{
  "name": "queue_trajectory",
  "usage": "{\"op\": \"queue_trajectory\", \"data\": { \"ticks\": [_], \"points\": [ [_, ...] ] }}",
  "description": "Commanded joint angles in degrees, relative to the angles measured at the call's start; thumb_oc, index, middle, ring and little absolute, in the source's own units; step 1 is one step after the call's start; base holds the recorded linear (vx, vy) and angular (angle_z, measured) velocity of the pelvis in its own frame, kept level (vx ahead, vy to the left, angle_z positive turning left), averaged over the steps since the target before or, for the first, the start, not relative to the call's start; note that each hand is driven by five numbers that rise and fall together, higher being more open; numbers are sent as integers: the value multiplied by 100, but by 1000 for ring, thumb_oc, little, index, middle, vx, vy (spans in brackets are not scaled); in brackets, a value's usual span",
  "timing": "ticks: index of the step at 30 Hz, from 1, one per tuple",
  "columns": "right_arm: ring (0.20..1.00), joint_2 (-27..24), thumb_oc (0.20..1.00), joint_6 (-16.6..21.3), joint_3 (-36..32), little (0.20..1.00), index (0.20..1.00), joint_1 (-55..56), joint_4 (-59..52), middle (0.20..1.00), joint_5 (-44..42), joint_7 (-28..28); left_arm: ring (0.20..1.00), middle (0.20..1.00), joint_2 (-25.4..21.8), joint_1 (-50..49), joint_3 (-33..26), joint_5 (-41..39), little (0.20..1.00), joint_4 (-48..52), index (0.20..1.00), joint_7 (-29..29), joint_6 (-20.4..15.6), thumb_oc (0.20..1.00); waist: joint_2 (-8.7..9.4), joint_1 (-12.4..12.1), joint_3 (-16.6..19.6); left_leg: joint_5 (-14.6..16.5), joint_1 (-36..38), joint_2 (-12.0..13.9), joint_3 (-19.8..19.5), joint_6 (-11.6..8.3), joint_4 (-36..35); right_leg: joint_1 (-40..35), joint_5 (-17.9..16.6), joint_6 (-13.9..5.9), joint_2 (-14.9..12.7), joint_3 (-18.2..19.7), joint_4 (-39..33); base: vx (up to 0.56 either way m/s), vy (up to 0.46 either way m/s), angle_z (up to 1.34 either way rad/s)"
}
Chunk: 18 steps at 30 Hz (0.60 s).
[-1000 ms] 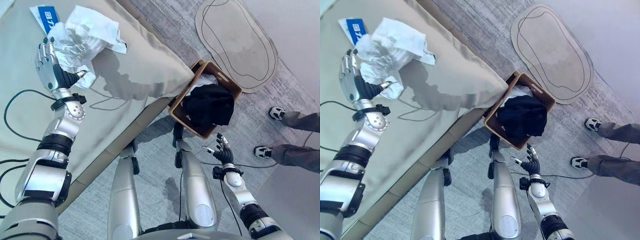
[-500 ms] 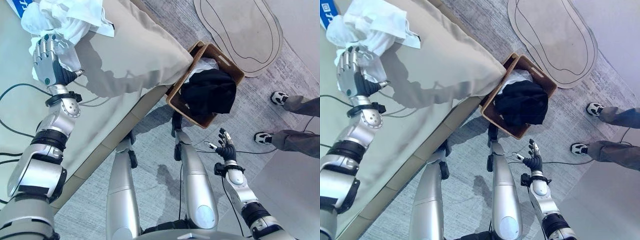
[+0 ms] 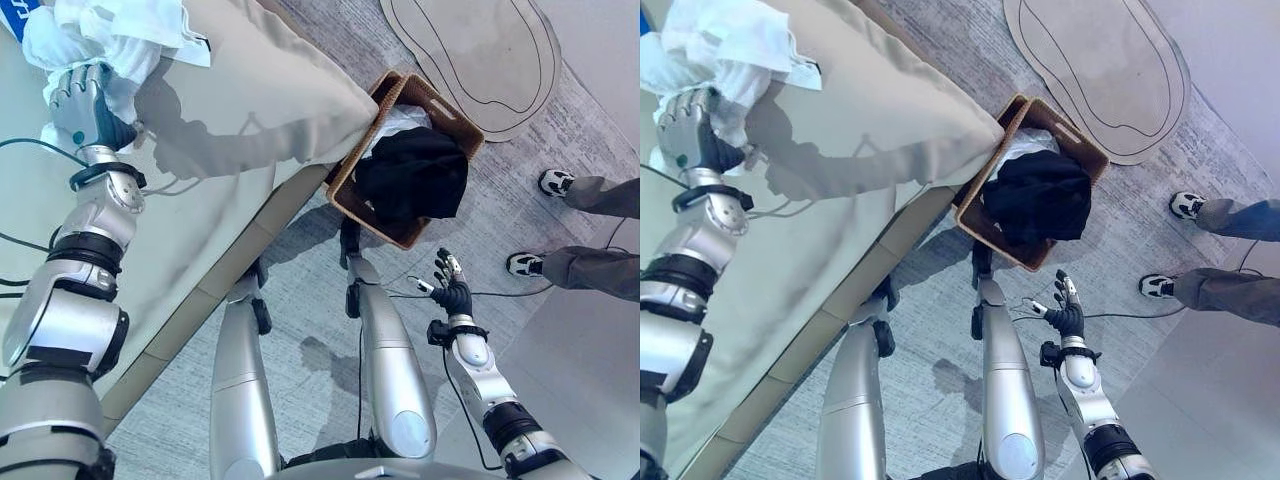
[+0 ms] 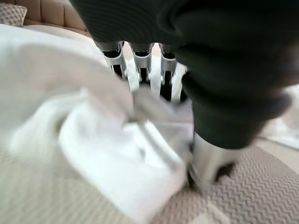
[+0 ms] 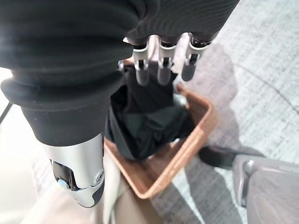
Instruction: Pick up clothes into the bucket
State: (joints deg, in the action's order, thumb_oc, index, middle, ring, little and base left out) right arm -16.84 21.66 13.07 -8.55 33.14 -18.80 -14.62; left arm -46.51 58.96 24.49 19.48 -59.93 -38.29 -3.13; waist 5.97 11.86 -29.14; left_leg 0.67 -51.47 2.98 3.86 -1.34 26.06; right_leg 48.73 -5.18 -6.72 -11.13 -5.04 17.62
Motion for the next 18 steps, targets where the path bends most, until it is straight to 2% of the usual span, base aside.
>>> {"op": "queue_trajectory", "data": {
  "ticks": [1,12,18],
  "points": [
    [1000,-318,1000,147,-56,1000,1000,456,-395,1000,-180,25,200,200,-102,-124,-195,59,200,-126,200,135,-90,200,-10,31,238,545,-243,-59,-87,171,531,19,-235,-302,-150,184,-105,0,0,0],
    [1000,-329,1000,110,-84,1000,1000,474,-351,1000,-176,96,200,200,-190,-328,-416,-120,200,-185,200,247,-141,200,-28,-3,311,542,-166,-43,-102,164,512,-40,-201,-290,-148,154,-82,0,0,0],
    [1000,-288,1000,24,-88,1000,1000,448,-227,1000,-131,103,200,200,-62,-596,-728,-467,200,174,200,294,-349,200,-58,-63,377,525,69,-58,-114,158,464,-243,-147,-275,-174,89,-13,1,-7,0]
  ]
}}
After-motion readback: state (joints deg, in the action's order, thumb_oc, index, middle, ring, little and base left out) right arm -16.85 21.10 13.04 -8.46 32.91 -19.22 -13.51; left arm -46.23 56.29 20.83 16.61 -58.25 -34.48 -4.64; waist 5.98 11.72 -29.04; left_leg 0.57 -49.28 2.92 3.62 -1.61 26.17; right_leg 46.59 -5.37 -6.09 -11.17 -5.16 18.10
